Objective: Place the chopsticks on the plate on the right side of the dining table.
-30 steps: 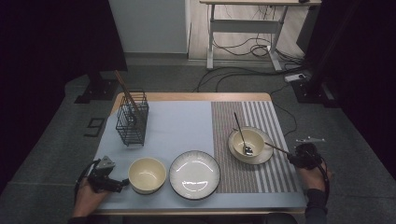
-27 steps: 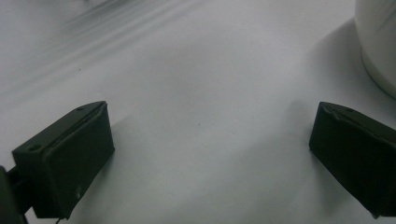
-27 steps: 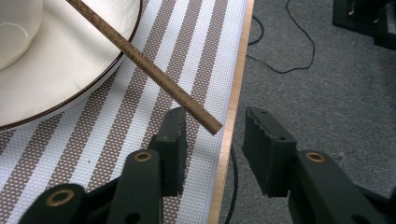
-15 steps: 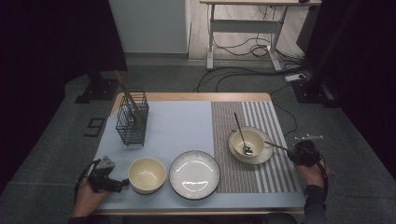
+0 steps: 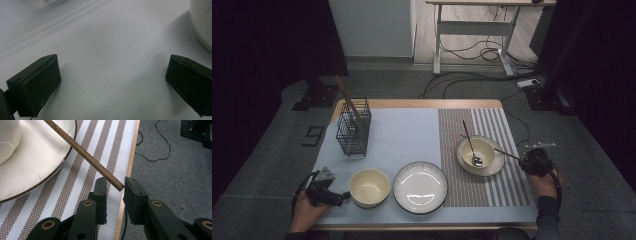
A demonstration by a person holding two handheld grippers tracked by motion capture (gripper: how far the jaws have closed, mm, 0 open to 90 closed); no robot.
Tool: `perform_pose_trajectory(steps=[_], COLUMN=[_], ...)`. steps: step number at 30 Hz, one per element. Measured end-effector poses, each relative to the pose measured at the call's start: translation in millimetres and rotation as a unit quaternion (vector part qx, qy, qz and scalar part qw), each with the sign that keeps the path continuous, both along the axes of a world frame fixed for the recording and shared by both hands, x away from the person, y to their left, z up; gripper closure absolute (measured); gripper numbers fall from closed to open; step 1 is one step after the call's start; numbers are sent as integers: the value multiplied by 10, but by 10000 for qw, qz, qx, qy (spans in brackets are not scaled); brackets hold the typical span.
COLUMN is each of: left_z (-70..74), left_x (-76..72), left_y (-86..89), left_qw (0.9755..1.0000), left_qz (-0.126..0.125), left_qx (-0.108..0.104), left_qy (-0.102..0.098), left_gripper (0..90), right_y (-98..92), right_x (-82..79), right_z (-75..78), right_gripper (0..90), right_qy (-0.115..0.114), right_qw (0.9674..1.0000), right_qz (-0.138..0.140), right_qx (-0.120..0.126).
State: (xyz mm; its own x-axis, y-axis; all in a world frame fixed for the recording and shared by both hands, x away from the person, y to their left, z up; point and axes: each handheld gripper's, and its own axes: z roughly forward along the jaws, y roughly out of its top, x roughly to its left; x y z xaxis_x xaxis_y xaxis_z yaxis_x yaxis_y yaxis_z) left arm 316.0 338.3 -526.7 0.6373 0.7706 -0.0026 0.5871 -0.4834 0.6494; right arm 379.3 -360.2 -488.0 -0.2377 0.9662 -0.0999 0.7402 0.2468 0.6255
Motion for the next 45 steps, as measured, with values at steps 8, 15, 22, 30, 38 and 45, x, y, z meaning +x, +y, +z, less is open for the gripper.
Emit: perform_pose_trajectory(steps=[8, 15, 22, 30, 38, 45], left_z=[0, 0, 0, 0, 0, 0], left_x=[0, 0, 0, 0, 0, 0], left_y=[0, 0, 0, 0, 0, 0], left_qw=[10000, 10000, 10000, 10000, 10000, 10000], left_qz=[0, 0, 1, 1, 0, 0], left_qx=[-1, -1, -1, 0, 1, -1], left_qy=[0, 0, -1, -2, -2, 0], left_gripper=[0, 0, 0, 0, 0, 0], right_y=[15, -13, -53, -80, -74, 87], right_x=[4, 0, 8, 16, -3, 44], right_z=[7, 0, -13, -26, -4, 144], right_gripper=[656, 578, 590, 590, 544, 367], right_qy=[-7, -25, 0, 22, -29, -233], right_qw=[10000, 9999, 9998, 9997, 9997, 9997], right_qz=[29, -30, -111, -144, -119, -35], right_qx=[-48, -95, -164, -196, -194, 87])
